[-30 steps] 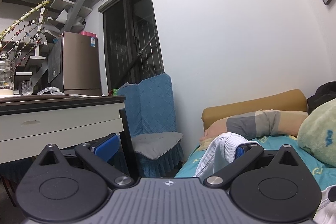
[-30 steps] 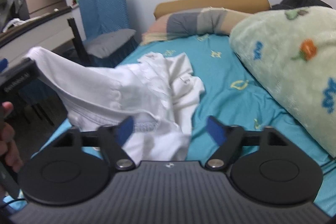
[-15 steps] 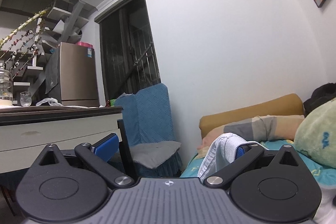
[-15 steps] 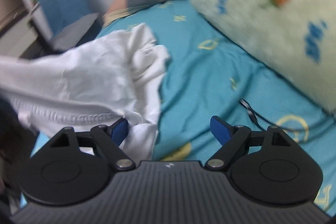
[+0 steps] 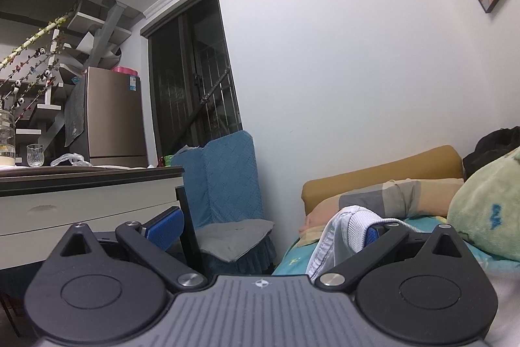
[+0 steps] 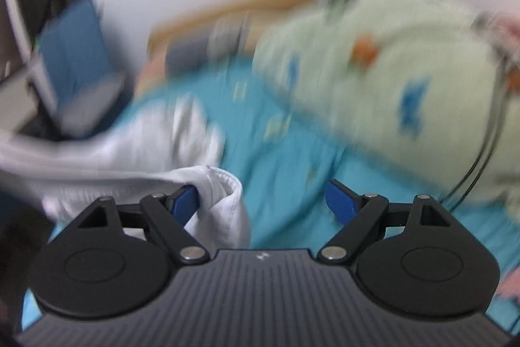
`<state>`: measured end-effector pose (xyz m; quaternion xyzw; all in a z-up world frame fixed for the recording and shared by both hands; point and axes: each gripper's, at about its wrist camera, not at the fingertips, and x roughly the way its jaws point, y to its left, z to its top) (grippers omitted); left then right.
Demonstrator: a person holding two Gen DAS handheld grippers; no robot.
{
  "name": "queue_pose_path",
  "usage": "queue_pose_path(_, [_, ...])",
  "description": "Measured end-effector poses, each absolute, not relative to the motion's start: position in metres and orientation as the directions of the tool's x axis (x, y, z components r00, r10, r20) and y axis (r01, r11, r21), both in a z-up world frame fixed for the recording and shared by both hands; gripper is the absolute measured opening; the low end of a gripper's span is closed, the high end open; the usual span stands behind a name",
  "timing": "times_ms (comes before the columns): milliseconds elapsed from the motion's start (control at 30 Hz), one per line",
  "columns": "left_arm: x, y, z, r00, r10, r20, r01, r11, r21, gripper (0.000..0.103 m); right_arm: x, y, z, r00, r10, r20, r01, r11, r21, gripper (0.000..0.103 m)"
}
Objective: Fold clothes
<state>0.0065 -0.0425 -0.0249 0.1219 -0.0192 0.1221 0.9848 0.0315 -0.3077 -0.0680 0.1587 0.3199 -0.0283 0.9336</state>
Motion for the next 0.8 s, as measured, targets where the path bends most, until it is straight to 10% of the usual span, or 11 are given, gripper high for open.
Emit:
queue_pose_path(333, [0.004,-0.037,-0.021,0.967,0.251,0.044,-0.254,0.938,0.234,0.103,0.061,-0.275,-0.115,0.607,0.195,-0.77,0.062,0.955,0.291,0.084])
queue_pose_path(633, [0.001,-0.042,-0.022,0.971,0.231,0.055,-0.237,0.939,0.249,0.103,0.016,-0.323,-0.057,0.905,-0.093,-0.416,0.267,0.884,0.383,0.085])
queue_pose_path(800, [0.002,-0.043,-0.021,0.971,0.23,0.058,-0.237,0.939,0.247,0.103,0.033,-0.319,-0.072,0.844,0.031,-0.535,0.206,0.903,0.377,0.085])
